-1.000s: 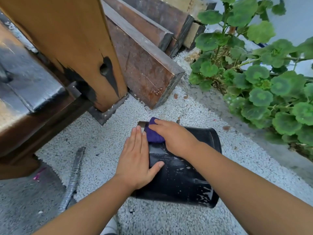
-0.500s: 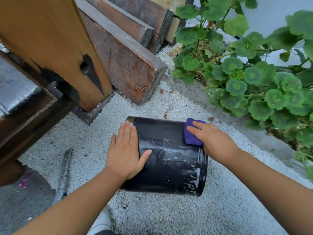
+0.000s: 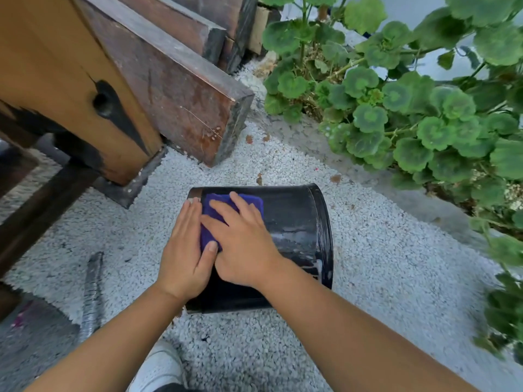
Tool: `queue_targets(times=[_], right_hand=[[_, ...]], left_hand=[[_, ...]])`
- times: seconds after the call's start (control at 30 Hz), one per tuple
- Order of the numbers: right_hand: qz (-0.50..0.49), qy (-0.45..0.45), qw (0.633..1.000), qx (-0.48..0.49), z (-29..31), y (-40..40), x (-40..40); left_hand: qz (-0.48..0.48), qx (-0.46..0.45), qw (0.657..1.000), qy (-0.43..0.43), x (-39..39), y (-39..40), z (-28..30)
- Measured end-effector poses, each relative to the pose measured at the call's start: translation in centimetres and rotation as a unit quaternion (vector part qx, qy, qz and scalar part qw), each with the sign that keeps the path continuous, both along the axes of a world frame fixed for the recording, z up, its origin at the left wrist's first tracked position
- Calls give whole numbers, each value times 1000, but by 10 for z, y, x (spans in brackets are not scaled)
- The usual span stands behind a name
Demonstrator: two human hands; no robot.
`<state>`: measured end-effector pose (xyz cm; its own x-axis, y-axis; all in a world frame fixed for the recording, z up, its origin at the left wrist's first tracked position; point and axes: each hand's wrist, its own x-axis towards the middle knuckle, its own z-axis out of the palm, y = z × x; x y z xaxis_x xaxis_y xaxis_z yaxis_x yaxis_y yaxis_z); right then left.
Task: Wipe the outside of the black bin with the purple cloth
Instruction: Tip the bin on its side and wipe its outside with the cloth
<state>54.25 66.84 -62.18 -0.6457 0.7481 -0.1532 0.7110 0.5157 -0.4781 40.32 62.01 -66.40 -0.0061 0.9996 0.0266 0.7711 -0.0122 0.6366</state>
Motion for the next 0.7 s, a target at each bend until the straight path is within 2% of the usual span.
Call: queue_targets(times=[0.23, 0.47, 0.6, 0.7], right_hand=[[1, -41, 998, 54, -4, 13, 38], [-176, -104, 976, 70, -1, 28, 108], [-189, -140, 970, 58, -5, 26, 87], [-154, -115, 980, 60, -6, 15, 48]], left_hand=[[-8, -11, 998, 61, 3, 2, 2], [-40, -49, 986, 152, 2, 5, 4], [-48, -57, 984, 165, 1, 5, 3], [-52, -42, 988, 143, 1, 5, 2]])
